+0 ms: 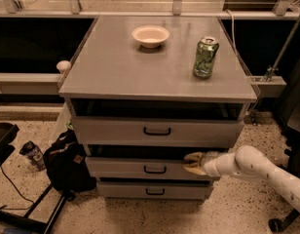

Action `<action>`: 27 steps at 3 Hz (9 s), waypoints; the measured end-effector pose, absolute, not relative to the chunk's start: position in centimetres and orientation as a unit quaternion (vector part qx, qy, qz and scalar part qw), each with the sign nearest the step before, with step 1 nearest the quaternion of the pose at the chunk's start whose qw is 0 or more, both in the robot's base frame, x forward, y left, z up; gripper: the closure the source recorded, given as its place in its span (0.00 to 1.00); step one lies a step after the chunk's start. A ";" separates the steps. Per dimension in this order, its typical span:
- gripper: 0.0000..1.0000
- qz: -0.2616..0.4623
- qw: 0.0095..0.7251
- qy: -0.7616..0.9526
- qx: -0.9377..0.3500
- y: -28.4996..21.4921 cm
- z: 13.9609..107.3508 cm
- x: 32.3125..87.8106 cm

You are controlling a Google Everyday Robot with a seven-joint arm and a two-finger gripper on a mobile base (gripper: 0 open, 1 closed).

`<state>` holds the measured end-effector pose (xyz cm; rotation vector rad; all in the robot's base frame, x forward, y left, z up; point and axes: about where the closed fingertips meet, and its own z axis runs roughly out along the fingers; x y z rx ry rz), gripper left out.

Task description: Open middle drawer

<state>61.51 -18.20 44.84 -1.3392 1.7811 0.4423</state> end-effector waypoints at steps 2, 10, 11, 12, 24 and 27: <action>1.00 0.149 0.427 0.702 -0.550 -19.4 45.5 57.6; 0.00 0.144 0.407 0.691 -0.580 -22.7 45.7 42.2; 0.00 0.120 0.391 0.706 -0.578 -23.1 45.3 45.5; 0.00 0.062 0.354 0.736 -0.573 -25.1 44.3 50.7; 0.42 0.114 0.390 0.732 -0.547 -15.1 41.1 62.9; 1.00 0.114 0.390 0.732 -0.547 -15.1 41.1 62.9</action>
Offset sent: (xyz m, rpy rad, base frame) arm -0.2263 -0.0586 0.0034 -0.1597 -0.0757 0.0093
